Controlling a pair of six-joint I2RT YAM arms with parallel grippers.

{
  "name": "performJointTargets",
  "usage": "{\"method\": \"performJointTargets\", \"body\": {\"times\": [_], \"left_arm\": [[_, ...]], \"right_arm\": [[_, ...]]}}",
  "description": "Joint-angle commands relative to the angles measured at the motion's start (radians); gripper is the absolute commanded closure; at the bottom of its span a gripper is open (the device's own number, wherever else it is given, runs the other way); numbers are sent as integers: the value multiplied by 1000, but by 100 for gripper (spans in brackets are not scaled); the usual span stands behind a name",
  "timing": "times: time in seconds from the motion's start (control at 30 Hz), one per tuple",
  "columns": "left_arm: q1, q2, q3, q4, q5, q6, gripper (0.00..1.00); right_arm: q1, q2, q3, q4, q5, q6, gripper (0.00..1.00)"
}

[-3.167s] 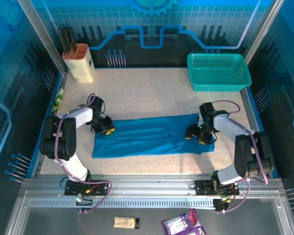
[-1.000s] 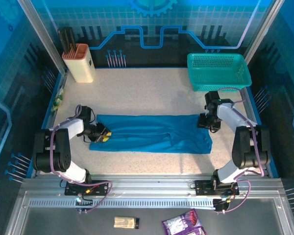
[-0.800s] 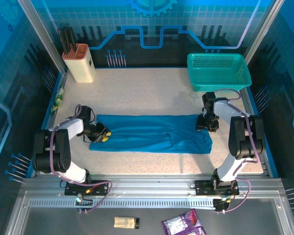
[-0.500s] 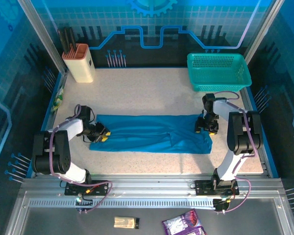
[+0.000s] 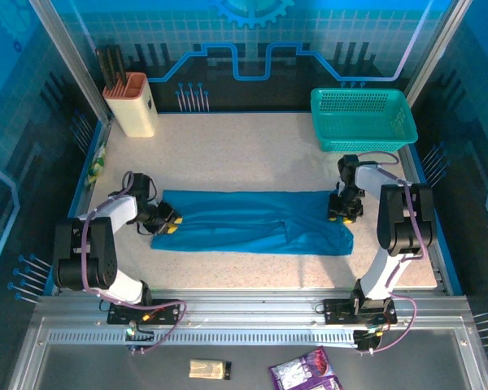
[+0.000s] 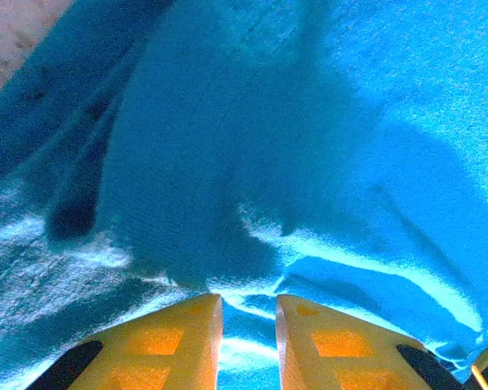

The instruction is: Fold the inside-out t-shirt

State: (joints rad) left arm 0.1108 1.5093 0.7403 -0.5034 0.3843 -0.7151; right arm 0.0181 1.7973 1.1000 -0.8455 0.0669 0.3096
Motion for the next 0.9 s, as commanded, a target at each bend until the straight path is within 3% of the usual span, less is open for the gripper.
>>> {"method": "performJointTargets", "body": {"times": [0.0,0.1,0.2,0.33,0.53,0.63,0.7,0.87], "left_arm": [[13,-26,25,-45,-19,23,75],[13,-29,29,-53,-24,26,75],[13,-34,32,-58,-28,28,75],[13,-40,38,-68,-40,33,75],[13,-37,78,-124,-137,80,74],[13,-12,94,-145,-188,109,75],[13,8,100,-140,-173,122,77],[-40,62,108,-83,-62,134,88]], "right_arm": [[-20,-2,-6,-36,24,6,68],[-21,-12,-1,-47,26,8,69],[-22,-27,0,-52,22,9,78],[-32,-44,5,-56,34,10,99],[-111,-56,52,-92,122,-7,100],[-151,-63,79,-147,342,13,100],[-187,-69,100,-179,421,22,100],[-196,-107,141,-193,347,5,100]]}}
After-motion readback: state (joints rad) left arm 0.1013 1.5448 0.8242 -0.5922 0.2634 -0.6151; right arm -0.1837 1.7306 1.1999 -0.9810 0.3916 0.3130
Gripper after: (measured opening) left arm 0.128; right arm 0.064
